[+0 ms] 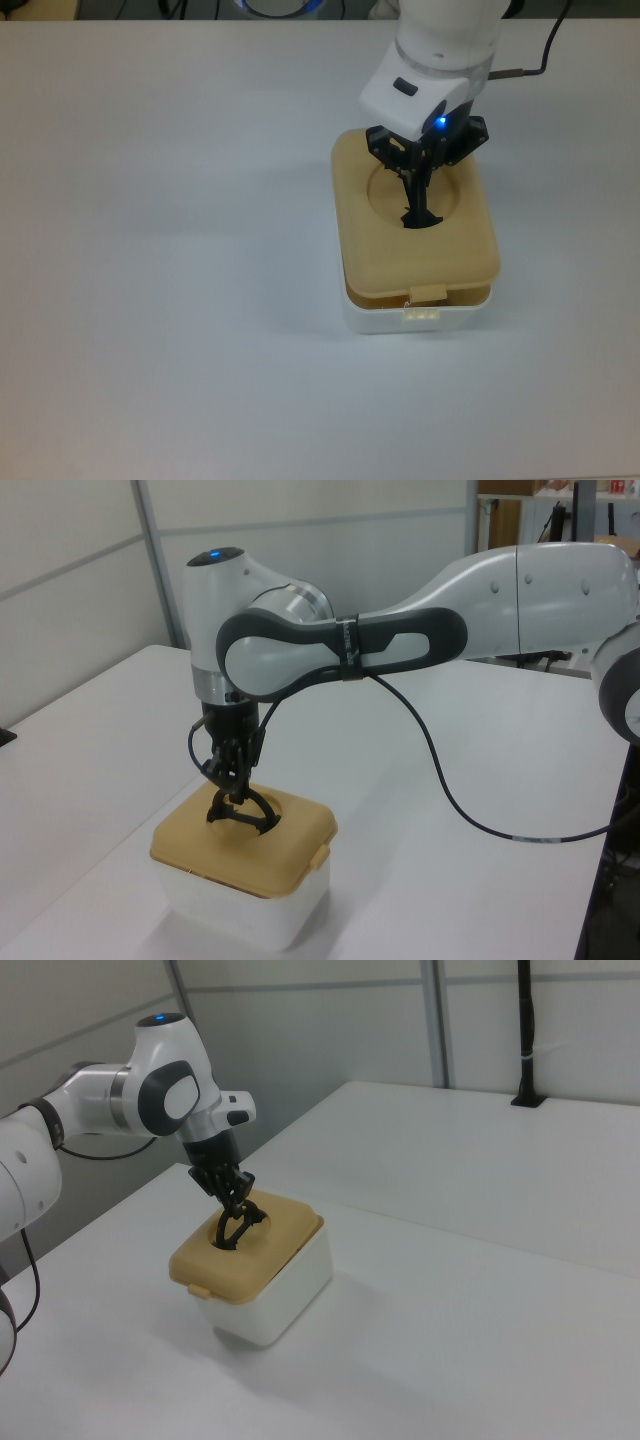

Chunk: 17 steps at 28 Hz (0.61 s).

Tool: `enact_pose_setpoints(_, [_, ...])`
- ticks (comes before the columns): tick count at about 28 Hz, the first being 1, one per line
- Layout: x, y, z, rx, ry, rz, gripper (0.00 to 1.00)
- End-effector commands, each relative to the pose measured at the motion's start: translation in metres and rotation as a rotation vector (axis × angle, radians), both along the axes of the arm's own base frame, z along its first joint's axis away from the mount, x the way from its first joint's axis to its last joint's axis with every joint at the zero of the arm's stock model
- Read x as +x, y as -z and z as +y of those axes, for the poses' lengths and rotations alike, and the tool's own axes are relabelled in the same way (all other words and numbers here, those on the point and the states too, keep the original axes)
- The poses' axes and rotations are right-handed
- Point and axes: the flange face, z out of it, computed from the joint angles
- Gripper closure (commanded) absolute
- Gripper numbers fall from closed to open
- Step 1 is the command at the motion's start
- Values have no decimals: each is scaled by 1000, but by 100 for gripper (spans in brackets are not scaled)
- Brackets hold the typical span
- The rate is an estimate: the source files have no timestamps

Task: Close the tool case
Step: 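Lower the lid onto the box rim and press it down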

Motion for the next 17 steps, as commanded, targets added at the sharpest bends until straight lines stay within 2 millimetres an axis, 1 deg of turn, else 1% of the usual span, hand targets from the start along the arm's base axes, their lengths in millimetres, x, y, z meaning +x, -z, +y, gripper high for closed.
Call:
enact_pose_setpoints(1, [5, 7, 13, 21, 12, -16, 100])
enact_pose_setpoints(3, [8, 11, 15, 25, 34, -25, 100])
enact_pose_setpoints(9, [10, 8, 15, 33, 39, -43, 100])
enact_pose_setpoints(17, [12, 10, 15, 33, 41, -51, 99])
